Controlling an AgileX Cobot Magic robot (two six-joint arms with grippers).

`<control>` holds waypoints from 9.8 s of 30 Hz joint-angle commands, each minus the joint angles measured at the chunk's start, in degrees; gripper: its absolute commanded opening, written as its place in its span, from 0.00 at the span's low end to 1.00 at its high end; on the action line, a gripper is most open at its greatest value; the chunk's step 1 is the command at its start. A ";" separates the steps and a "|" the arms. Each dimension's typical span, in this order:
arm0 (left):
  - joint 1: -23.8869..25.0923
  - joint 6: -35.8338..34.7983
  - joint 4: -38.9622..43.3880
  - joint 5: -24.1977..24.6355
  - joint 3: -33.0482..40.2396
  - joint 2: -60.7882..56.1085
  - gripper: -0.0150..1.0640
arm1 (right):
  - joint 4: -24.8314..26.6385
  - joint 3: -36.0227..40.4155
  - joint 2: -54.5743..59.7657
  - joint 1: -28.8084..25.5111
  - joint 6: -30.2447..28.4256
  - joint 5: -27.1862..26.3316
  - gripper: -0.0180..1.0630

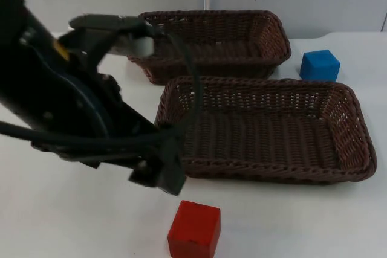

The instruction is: Pick up one cube with the left hand and place it into the upper basket. Pick up one cube with the right hand and place it into the lower basket.

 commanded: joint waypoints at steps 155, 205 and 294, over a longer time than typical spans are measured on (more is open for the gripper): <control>2.04 -2.15 8.64 -4.94 -30.04 16.40 0.01 | -0.07 0.01 -0.18 -0.49 -0.36 -0.30 0.99; 14.32 -2.17 8.39 -12.41 -77.20 58.52 0.01 | -0.07 0.01 -0.18 -0.49 -0.36 -0.30 0.99; 14.89 -4.21 12.54 -7.40 -30.46 1.67 0.82 | -0.07 0.01 -0.18 -0.49 -0.49 -0.30 0.99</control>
